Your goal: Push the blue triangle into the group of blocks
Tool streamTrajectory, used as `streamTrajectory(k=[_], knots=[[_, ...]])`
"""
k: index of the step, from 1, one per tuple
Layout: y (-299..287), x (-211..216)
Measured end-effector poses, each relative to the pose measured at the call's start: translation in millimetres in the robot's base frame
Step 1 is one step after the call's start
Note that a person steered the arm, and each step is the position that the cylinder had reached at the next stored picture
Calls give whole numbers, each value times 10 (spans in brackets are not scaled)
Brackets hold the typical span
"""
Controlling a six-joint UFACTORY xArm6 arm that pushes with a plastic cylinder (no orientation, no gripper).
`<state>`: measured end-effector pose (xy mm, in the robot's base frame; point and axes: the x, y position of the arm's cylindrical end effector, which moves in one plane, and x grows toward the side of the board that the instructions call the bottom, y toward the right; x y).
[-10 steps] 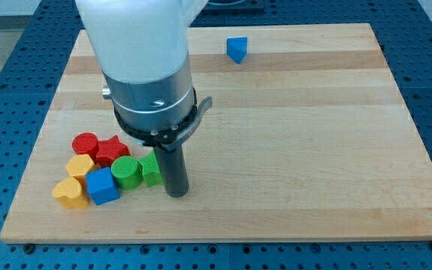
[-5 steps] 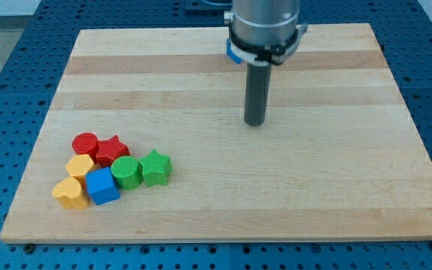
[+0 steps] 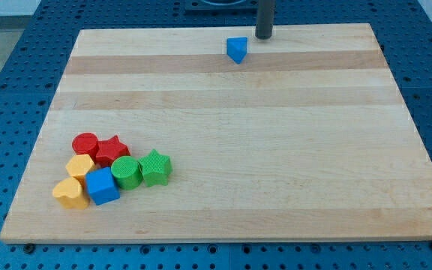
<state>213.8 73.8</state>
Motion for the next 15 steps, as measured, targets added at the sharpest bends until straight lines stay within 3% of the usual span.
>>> streamTrajectory(k=[1, 4, 11, 15], knots=[[-172, 48], [-590, 869], [-1727, 2144], [-2101, 2404]])
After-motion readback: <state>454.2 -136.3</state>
